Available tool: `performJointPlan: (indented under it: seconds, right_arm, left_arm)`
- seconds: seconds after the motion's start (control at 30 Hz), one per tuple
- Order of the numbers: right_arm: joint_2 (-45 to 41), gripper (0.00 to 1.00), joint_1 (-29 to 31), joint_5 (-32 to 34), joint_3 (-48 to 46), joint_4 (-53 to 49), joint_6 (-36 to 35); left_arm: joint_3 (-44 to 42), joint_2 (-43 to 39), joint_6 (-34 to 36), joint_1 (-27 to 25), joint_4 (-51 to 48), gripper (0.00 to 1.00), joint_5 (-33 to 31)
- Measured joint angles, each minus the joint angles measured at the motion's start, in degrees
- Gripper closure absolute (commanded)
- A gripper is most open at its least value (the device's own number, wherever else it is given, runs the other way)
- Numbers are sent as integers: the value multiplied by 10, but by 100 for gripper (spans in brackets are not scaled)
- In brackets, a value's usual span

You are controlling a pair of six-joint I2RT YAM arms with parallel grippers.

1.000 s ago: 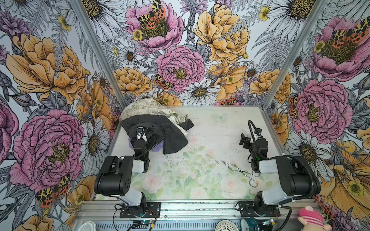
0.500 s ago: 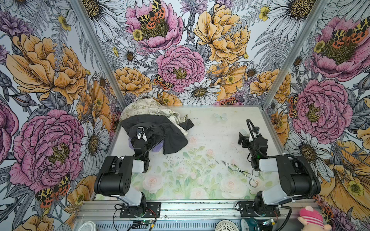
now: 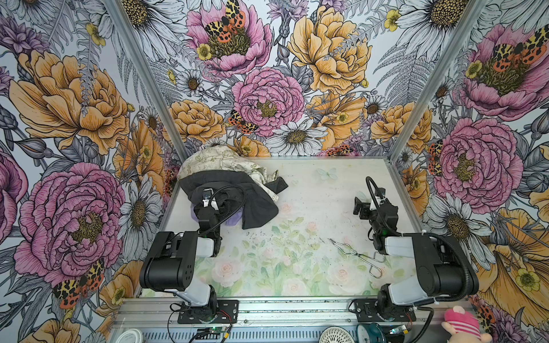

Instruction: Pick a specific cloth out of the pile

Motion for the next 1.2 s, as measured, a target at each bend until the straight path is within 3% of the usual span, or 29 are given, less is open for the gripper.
performJointPlan:
  seconds: [0.23, 0.53, 0.8, 1.07, 1.2]
  right_arm:
    - [-154, 0, 9, 0, 19, -123, 1]
    - [-304, 1, 55, -15, 105, -313, 23]
    - [-345, 0, 93, -43, 172, -422, 49]
    - [-350, 0, 121, -81, 183, -463, 87]
    - [-349, 1, 133, -98, 184, -470, 99]
  left_arm:
    - [-33, -95, 0, -16, -22, 1, -37]
    - [4, -337, -49, -83, -240, 1, -104]
    - [77, -475, -183, -124, -470, 4, -124]
    - [82, -511, -333, -117, -620, 8, -56]
    - [62, -525, -417, -117, -650, 10, -33]
